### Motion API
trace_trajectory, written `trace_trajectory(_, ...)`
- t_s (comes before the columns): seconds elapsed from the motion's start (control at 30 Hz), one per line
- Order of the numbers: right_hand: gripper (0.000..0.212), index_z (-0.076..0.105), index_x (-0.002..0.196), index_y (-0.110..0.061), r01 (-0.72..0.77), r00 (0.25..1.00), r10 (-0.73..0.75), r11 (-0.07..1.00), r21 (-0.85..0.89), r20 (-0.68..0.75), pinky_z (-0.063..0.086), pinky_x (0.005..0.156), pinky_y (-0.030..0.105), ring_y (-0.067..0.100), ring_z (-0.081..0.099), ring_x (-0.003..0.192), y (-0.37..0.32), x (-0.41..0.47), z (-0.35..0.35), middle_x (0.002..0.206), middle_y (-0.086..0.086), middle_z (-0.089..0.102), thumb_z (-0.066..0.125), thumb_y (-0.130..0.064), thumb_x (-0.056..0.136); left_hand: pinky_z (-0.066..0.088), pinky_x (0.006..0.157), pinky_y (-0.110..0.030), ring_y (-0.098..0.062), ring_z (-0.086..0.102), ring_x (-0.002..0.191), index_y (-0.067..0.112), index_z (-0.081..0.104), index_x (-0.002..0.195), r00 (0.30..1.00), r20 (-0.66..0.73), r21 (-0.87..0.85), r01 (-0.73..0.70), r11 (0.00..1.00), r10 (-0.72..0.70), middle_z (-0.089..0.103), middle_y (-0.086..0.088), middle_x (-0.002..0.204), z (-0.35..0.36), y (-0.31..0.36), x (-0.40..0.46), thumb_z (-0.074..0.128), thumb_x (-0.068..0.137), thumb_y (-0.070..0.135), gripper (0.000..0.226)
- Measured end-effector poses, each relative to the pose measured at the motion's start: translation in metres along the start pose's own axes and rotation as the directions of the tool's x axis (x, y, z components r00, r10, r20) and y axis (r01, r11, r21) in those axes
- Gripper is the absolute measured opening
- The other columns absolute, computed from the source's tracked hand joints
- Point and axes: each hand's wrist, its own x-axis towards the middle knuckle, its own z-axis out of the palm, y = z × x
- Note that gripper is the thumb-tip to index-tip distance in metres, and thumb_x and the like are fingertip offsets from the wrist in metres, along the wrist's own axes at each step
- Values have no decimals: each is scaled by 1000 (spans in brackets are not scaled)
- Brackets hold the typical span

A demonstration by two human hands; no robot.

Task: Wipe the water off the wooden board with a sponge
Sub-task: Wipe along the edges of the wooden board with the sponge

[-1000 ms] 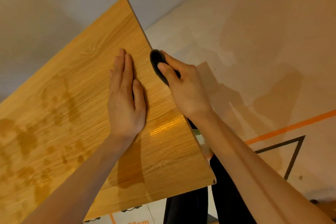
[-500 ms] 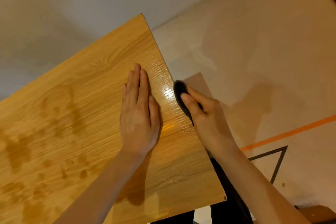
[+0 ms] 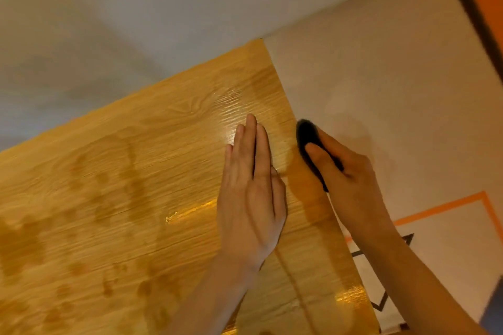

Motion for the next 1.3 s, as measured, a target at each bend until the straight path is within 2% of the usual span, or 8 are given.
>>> trace_trajectory(0.13, 33, 59, 131, -29, 2, 999, -4, 999, -49, -45, 50, 98, 22, -4, 61, 109, -18, 33, 16, 120, -17, 66, 52, -24, 100, 6, 129, -33, -19, 10, 158, 3, 26, 159, 1000, -1, -50, 7, 999, -7, 18, -9, 169, -2, -2, 1, 38, 103, 16, 58)
trace_trajectory(0.3, 30, 64, 126, -13, 204, 977, -211, 967, -156, -33, 48, 82, 14, -4, 61, 89, -51, 116, 43, 103, -9, 67, 50, -17, 100, 9, 129, -37, -20, 11, 158, 5, 26, 159, 1000, 11, -149, -21, 989, 23, 19, -9, 169, -7, -4, 1, 37, 105, 19, 56)
trace_trajectory(0.5, 33, 55, 128, -8, 465, 874, -484, 804, -371, 48, 54, 86, 16, 8, 60, 108, -80, 145, 43, 122, 2, 61, 51, -22, 99, 4, 129, -32, -20, 12, 158, 2, 29, 157, 996, -64, -265, 44, 963, -63, 22, -10, 168, -53, -65, 12, 42, 106, 12, 54)
trace_trajectory(0.6, 30, 60, 124, -16, 531, 844, -446, 610, -588, 299, 45, 81, 7, 3, 56, 98, -88, 142, 49, 115, -4, 62, 48, -32, 101, 5, 129, -36, -22, 12, 157, 1, 28, 158, 986, -91, -162, 126, 979, -142, 21, -11, 168, -75, -121, 15, 36, 107, 17, 54)
trace_trajectory(0.7, 36, 64, 118, -16, 570, 817, -403, 453, -685, 412, 47, 88, 35, 19, 59, 100, -89, 142, 57, 111, 4, 67, 42, -39, 102, -2, 127, -26, -17, 7, 158, 5, 26, 159, 977, -81, -96, 189, 977, -197, 17, -6, 169, -93, -168, 8, 33, 107, 21, 56)
trace_trajectory(0.8, 40, 65, 112, -13, 553, 824, -389, 387, -738, 413, 46, 83, 43, 26, 59, 95, -90, 146, 70, 104, 9, 68, 37, -39, 102, -5, 126, -24, -12, 3, 157, 6, 25, 160, 971, -81, -35, 221, 975, -223, 15, -4, 170, -103, -194, -2, 32, 106, 23, 56)
trace_trajectory(1.13, 43, 63, 113, -18, 644, 757, -371, 284, -711, 538, 36, 81, 33, 25, 54, 100, -91, 107, 215, 103, 4, 63, 25, -39, 106, 0, 128, -29, -23, 10, 158, -1, 25, 158, 972, -140, 33, 196, 980, -190, 18, -12, 169, -101, -198, -6, 32, 107, 20, 55)
trace_trajectory(1.3, 35, 64, 111, -20, 607, 793, -260, 413, -679, 551, 48, 83, 41, 24, 58, 97, -98, 114, 175, 106, 5, 64, 35, -36, 104, 0, 129, -31, -22, 8, 158, 0, 23, 159, 972, -126, 47, 204, 978, -196, 16, -11, 169, -100, -199, -5, 31, 107, 22, 56)
